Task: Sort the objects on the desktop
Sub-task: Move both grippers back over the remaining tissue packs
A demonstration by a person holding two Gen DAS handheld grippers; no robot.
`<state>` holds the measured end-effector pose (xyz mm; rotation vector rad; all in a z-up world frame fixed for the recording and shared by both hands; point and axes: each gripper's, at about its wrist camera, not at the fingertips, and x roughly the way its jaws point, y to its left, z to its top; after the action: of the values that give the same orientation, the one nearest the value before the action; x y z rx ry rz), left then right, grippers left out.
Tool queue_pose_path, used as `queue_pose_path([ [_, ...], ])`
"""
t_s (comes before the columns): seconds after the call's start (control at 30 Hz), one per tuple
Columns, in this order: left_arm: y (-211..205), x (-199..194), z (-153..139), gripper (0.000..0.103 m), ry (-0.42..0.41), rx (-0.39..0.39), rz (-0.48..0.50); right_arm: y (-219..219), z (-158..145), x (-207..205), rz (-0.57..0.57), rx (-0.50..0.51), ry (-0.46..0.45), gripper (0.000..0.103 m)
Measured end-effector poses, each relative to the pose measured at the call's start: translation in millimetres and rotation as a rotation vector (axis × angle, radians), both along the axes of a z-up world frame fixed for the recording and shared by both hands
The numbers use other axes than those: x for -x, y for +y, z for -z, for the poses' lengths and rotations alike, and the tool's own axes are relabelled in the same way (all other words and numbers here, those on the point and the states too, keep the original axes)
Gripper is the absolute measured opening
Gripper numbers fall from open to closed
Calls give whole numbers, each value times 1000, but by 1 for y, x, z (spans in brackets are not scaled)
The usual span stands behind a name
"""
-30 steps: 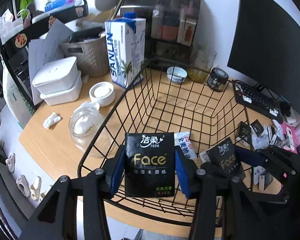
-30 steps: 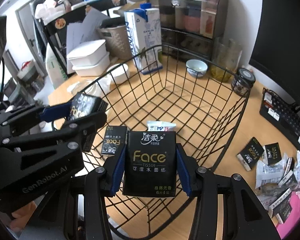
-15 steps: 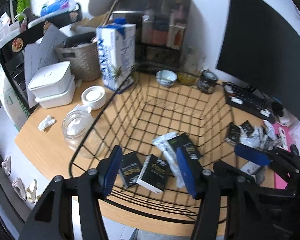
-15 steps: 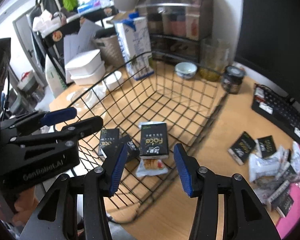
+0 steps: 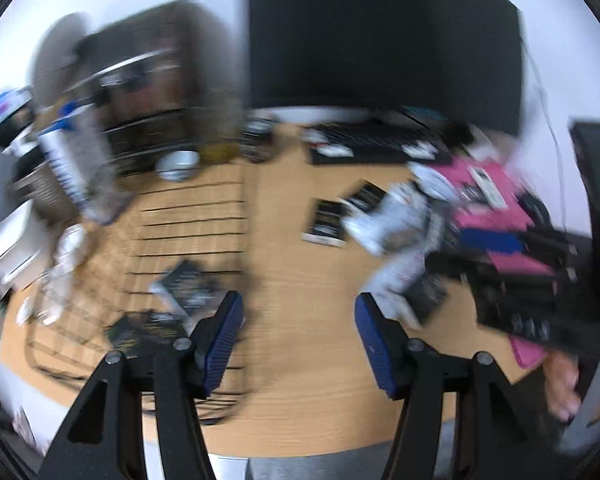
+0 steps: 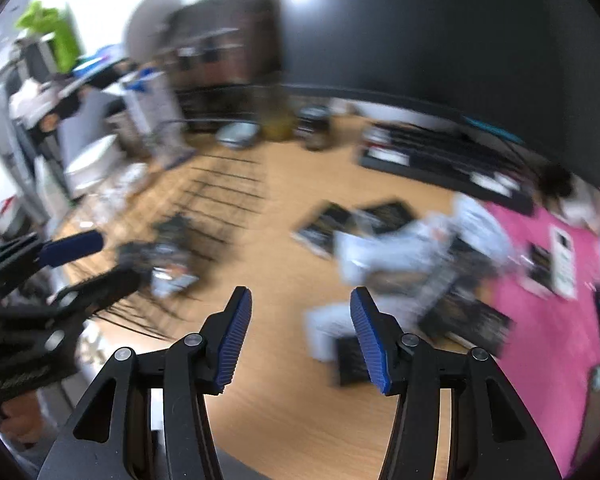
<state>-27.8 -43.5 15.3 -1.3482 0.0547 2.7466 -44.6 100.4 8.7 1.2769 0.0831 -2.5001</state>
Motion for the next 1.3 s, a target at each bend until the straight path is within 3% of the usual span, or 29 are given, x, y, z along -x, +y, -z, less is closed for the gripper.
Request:
queue_pose_path([
  [0.13, 53, 11, 29, 70, -25, 103, 118, 57, 30, 16, 95, -58, -61, 52],
  [0.27, 91, 23, 56, 70, -38, 173, 235, 90, 63, 30, 48, -227, -73, 52],
  [0.37, 106, 33, 67, 70, -60, 206, 296, 108, 74, 39, -3, -280, -76, 52],
  [0.7, 138, 60, 89, 70, -151, 199, 418, 107, 88, 66, -181, -333, -83, 54],
  [0.9, 142, 73, 101, 70, -184, 181, 416, 100, 95, 82, -185, -323, -73, 59],
  [0.93, 140, 74, 101, 65, -193, 161, 412, 99, 95, 84, -182, -315, -73, 59],
  [0.97, 137, 76, 100, 53, -205, 131, 409, 98, 95, 84, -179, -309, -78, 59],
  [1.0, 135, 78, 100, 53, -212, 116, 400, 98, 96, 85, -173, -301, -88, 59],
  [1.1, 125, 78, 99, 50, -208, 108, 346, 98, 99, 82, -134, -277, -118, 47],
  [1.17, 118, 75, 97, 43, -202, 102, 317, 97, 100, 73, -105, -256, -137, 19],
  [1.23, 111, 72, 94, 42, -192, 100, 288, 95, 101, 61, -90, -209, -169, 5],
  [1.3, 106, 68, 93, 42, -186, 101, 269, 91, 102, 46, -92, -166, -189, 2],
])
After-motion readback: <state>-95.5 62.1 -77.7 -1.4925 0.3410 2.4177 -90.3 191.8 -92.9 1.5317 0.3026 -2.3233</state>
